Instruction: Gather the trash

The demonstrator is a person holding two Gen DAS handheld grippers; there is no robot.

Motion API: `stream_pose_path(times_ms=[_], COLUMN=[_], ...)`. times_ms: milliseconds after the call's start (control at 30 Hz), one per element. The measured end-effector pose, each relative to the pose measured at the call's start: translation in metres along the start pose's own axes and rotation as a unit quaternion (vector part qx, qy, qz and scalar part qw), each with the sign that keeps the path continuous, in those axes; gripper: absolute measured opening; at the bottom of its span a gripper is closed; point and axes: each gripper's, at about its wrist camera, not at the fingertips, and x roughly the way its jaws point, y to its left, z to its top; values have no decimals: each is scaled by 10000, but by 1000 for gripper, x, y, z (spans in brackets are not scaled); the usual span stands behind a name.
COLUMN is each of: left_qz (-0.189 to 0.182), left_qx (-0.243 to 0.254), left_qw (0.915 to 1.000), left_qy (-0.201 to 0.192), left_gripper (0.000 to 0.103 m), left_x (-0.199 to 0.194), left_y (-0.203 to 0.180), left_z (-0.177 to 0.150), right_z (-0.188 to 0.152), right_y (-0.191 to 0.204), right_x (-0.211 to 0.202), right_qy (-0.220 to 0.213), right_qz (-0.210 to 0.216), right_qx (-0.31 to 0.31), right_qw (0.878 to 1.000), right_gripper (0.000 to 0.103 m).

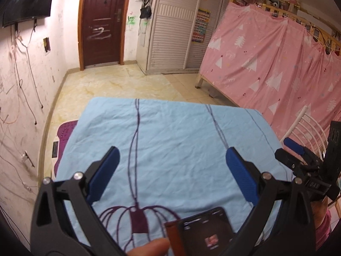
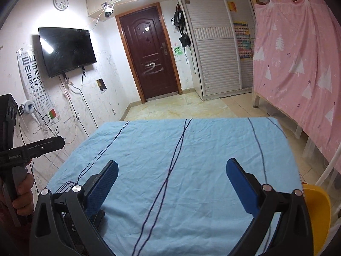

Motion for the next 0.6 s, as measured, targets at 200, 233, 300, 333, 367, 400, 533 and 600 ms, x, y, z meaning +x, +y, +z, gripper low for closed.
stream_pose_path(times_ms=[200, 233, 300, 333, 367, 400, 533, 600], left_qz=[94, 141, 249, 305, 354, 393, 478, 425], left_qx=[-117, -109, -95, -95, -93, -80, -8, -17], left_qw=[9999, 9998, 9996, 9994, 9993, 9991, 9988, 9991], left_qy=[76, 83, 99, 107, 107, 101, 95, 73], left_gripper=[96, 96, 96, 96, 96, 96, 96, 96], left_x=[11, 14, 20, 23, 25, 28, 35, 34], left_y=[29, 32, 39, 42, 45, 48, 52, 53], left_z=[-15, -17, -24, -28, -31, -35, -44, -44], right_z=[-6, -7, -9, -10, -12, -12, -14, -16], right_y=[18, 19, 17, 16, 13, 15, 17, 16], right_x=[13, 14, 18, 18, 17, 19, 24, 24], right_qy=[22, 30, 47, 43, 48, 63, 81, 53], right_qz=[-46, -17, 22, 60, 96, 87, 39, 7], right_qx=[-134, -124, -60, -47, -53, -66, -66, -34], right_qw=[9999, 9999, 10000, 10000, 9999, 9999, 9999, 10000], right_gripper=[94, 94, 94, 94, 94, 94, 94, 94])
